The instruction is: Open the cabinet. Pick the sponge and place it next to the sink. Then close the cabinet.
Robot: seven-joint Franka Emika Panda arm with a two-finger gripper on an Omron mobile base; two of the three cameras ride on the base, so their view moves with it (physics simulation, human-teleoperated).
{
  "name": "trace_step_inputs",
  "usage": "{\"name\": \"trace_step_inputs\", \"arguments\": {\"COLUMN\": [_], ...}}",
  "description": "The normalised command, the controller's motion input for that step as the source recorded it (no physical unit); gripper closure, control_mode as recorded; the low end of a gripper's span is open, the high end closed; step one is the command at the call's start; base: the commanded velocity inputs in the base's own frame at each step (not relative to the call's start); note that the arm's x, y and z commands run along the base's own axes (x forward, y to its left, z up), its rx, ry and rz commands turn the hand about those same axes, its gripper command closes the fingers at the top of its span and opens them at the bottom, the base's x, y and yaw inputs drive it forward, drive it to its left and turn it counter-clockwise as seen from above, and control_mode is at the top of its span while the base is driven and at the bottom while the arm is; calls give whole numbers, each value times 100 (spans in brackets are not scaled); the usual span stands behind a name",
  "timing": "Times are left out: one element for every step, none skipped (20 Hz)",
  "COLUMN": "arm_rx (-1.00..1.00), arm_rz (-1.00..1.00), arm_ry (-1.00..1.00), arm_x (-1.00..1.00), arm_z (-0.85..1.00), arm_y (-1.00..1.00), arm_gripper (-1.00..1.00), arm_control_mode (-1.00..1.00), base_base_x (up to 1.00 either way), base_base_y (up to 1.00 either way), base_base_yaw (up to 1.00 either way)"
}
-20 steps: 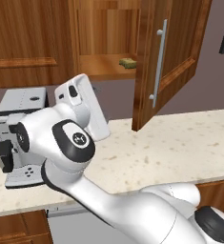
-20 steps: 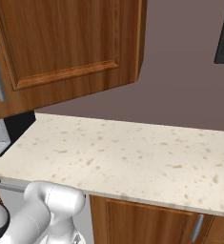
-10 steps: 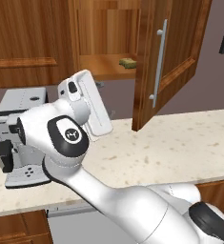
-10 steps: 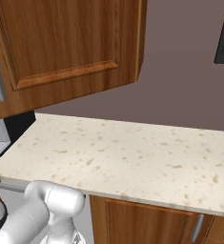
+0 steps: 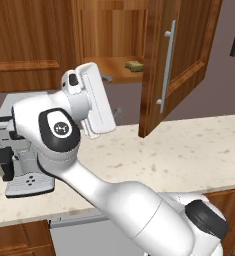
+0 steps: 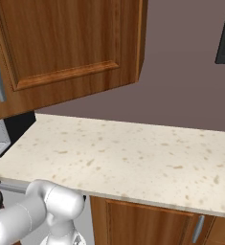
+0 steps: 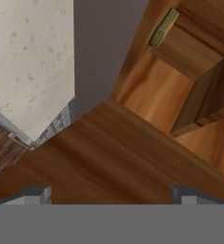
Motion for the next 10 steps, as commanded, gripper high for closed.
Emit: {"name": "trace_step_inputs", "arguments": {"arm_rx": [0, 0, -1, -3, 0, 0, 0, 0, 0, 0], "arm_rz": [-10, -9, -8, -6, -4, 0, 0, 0, 0, 0], "arm_ry": [-5, -5, -4, -3, -3, -9, -4, -4, -2, 0], "arm_x": [0, 0, 0, 0, 0, 0, 0, 0, 0, 0], "arm_z": [0, 0, 0, 0, 0, 0, 0, 0, 0, 0], "arm_y": [0, 0, 0, 0, 0, 0, 0, -12, -24, -39], "arm_gripper": [-100, -100, -100, -100, -100, -100, -100, -100, -100, -100], "arm_control_mode": [-100, -100, -100, -100, -100, -100, -100, -100, -100, -100], "base_base_x": [0, 0, 0, 0, 0, 0, 0, 0, 0, 0], "base_base_y": [0, 0, 0, 0, 0, 0, 0, 0, 0, 0], "base_base_yaw": [0, 0, 0, 0, 0, 0, 0, 0, 0, 0]}}
